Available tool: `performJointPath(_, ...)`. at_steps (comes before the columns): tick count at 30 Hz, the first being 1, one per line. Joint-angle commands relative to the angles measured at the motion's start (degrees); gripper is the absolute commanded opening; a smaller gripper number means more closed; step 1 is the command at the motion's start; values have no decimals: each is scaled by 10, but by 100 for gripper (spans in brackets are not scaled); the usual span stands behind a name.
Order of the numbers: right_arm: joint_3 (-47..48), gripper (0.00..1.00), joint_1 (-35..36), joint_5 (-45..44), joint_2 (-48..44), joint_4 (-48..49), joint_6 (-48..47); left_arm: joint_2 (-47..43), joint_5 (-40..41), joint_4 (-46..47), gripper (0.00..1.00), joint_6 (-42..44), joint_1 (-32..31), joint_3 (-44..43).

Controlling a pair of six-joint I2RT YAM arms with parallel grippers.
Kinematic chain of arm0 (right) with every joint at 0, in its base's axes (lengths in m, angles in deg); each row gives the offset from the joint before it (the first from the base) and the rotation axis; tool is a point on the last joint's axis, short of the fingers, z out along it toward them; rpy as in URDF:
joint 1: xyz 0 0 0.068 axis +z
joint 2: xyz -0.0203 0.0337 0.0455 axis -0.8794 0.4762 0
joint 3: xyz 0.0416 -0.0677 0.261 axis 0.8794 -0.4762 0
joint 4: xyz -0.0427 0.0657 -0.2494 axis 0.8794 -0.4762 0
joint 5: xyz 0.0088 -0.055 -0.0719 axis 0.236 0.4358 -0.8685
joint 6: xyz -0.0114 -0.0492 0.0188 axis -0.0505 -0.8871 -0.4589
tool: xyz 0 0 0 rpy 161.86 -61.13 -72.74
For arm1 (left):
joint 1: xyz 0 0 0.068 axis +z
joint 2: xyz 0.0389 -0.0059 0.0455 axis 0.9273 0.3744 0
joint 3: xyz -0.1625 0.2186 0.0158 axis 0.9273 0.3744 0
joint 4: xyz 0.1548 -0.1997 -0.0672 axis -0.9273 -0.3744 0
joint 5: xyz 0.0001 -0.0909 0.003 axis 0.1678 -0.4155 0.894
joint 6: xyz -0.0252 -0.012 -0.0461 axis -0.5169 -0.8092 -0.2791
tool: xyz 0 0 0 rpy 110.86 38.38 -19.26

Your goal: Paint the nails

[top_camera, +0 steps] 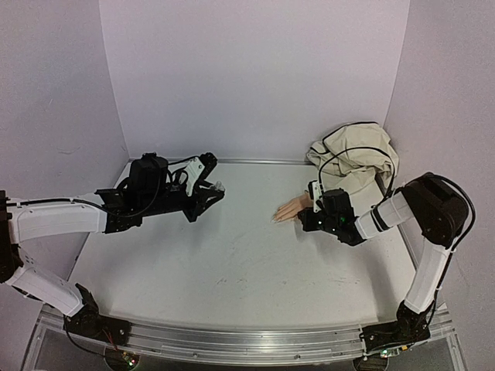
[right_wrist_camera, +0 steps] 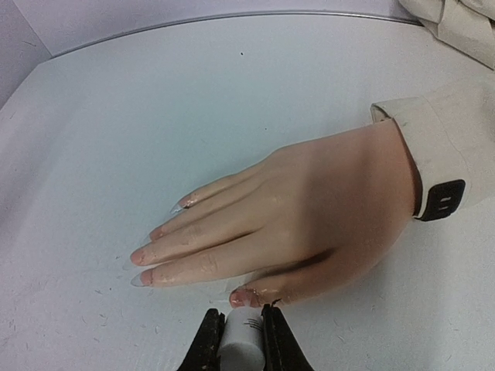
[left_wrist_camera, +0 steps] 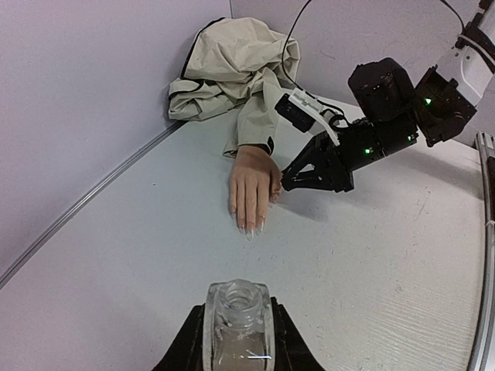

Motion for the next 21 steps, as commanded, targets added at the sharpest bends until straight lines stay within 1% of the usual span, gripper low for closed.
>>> performJointPath(1,23,0,3,1,8,7,4,-22,-6,33,0,6,-2,-15)
performJointPath(5,24,0,4,10,7,7,0,-22,-6,33,0,5,-2,-15)
performJointPath(14,34,0,3,76,15,11,-1,-27,-6,33,0,5,-3,-15)
performJointPath(17,28,0,6,83,0,10,-1,-34,-6,32,0,6,-3,-14)
performJointPath(21,3,0,10,77,-43,9,6,-46,-3,32,0,9,-4,-15)
